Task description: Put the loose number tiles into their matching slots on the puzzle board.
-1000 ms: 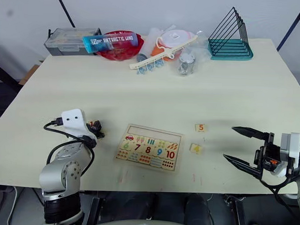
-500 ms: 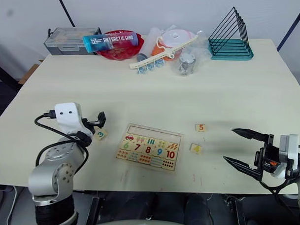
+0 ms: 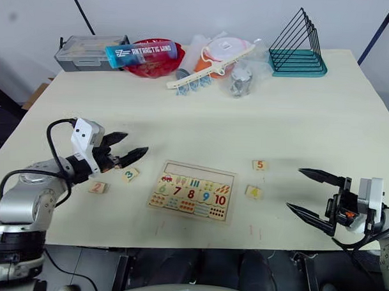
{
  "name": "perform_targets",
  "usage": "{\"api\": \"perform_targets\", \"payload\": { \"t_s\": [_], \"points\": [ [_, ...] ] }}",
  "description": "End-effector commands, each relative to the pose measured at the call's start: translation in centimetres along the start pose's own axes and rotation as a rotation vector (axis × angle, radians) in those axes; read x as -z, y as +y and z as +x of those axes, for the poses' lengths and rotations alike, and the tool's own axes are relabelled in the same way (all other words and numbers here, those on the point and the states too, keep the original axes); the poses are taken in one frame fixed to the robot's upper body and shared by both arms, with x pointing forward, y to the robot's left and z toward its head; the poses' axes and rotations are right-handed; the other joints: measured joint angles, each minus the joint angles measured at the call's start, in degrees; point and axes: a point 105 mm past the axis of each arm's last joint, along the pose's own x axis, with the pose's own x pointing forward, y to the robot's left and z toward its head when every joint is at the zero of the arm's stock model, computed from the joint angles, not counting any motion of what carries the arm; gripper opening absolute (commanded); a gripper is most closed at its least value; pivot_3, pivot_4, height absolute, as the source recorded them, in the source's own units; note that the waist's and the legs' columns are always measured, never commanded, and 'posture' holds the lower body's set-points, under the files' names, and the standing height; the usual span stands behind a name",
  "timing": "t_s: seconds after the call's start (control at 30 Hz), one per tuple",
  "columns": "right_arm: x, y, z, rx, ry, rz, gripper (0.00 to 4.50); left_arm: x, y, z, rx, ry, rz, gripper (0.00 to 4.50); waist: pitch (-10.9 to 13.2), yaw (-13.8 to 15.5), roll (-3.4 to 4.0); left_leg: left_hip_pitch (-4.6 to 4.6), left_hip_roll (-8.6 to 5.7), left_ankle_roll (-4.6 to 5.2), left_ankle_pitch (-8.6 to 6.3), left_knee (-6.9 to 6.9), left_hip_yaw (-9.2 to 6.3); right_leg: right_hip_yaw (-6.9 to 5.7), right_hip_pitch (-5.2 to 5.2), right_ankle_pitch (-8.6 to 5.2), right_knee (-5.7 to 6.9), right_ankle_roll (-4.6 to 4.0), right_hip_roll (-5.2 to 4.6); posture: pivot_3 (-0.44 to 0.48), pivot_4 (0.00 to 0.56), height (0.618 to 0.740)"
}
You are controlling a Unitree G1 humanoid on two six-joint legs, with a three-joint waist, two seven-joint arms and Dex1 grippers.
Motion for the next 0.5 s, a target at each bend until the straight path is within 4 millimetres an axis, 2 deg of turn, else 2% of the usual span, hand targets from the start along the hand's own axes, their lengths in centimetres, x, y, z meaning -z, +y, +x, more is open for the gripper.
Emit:
{"api": "perform_targets", "payload": {
  "t_s": [0.03, 0.17, 0.33, 0.5],
  "points": [
    [-0.9, 0.3, 0.3, -0.020, -0.022, -0.046, 4.50, 0.1, 0.0, -1.7, 0.220, 0.003, 0.101, 4.48, 0.0, -0.1, 0.00, 0.00, 0.00, 0.00, 0.00, 0.00, 0.00, 0.00, 0.00, 0.00, 0.00, 0.00, 0.00, 0.000, 0.150, 0.740],
    [-1.0, 0.4, 0.5, -0.026, -0.026, -0.047, 4.50, 0.9, 2.0, -3.3, 0.336, 0.078, 0.195, 4.48, 0.0, 0.2, 0.00, -0.01, 0.00, 0.22, -0.13, 0.00, -0.05, -0.04, 0.00, 0.00, -0.02, 0.00, -0.01, 0.000, 0.150, 0.740],
    [-1.0, 0.7, 0.7, -0.040, -0.030, -0.048, 4.50, 1.6, 4.0, -4.2, 0.378, 0.169, 0.274, 4.48, 0.0, 0.0, -0.01, -0.06, -0.02, 0.22, -0.12, 0.04, -0.22, -0.21, 0.01, 0.02, 0.00, -0.02, 0.01, 0.000, 0.150, 0.740],
    [-0.8, 0.7, 0.7, -0.044, -0.022, -0.057, 4.50, 3.2, 4.8, -4.6, 0.394, 0.290, 0.355, 4.48, 0.0, -0.5, -0.02, -0.05, -0.03, 0.21, -0.11, 0.04, -0.15, -0.16, -0.02, 0.02, 0.00, -0.01, 0.02, 0.000, 0.150, 0.740]
  ]
}}
